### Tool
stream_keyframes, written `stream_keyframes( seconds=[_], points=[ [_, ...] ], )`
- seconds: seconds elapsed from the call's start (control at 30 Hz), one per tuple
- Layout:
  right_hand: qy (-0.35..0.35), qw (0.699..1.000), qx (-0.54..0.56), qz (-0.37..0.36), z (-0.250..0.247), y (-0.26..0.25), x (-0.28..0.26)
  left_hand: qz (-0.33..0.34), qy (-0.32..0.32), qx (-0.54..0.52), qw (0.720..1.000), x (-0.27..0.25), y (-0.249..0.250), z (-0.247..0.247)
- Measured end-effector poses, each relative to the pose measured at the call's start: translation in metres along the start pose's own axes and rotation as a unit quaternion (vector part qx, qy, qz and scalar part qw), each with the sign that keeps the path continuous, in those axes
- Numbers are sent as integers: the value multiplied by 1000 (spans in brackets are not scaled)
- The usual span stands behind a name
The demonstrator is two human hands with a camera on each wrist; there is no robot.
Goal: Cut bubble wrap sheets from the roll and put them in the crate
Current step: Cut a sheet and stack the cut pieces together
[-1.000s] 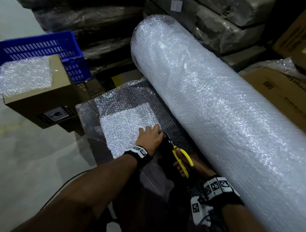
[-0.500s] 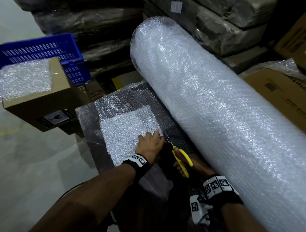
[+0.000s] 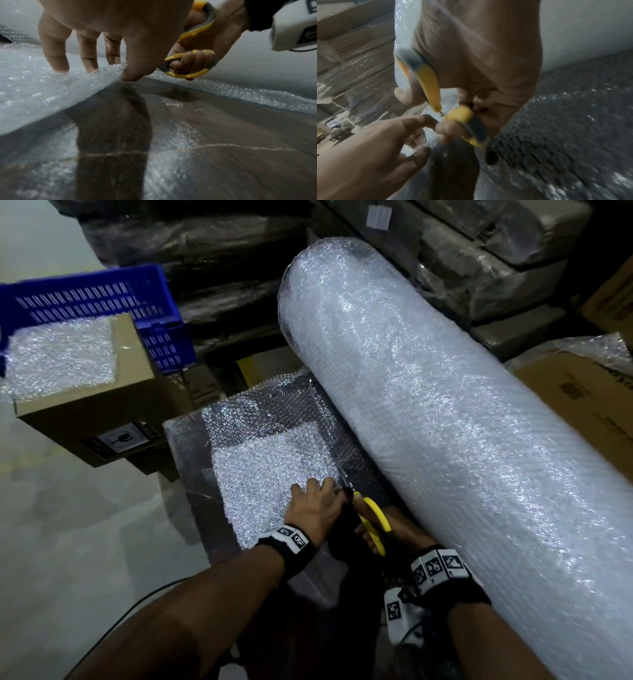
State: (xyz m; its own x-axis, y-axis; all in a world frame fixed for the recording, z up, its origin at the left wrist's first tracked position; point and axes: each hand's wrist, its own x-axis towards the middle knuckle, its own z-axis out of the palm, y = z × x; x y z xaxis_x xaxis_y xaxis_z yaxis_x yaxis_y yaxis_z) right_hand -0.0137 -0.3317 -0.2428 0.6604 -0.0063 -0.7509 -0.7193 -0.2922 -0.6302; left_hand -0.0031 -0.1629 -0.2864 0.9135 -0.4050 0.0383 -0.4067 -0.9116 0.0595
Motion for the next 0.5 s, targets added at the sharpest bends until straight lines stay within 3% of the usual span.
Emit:
stream_keyframes(
  seconds=[0.17, 0.27, 0.5],
  points=[
    [30, 999, -20, -18, -1, -7, 1, -3, -40, -1, 999, 1, 1, -8],
    [9, 1000, -15, 5, 0, -9, 0, 5, -62, -9, 998, 1, 0, -12],
    [17, 999, -33, 1, 3, -18, 0, 14, -48, -8, 999, 0, -1, -7]
  ],
)
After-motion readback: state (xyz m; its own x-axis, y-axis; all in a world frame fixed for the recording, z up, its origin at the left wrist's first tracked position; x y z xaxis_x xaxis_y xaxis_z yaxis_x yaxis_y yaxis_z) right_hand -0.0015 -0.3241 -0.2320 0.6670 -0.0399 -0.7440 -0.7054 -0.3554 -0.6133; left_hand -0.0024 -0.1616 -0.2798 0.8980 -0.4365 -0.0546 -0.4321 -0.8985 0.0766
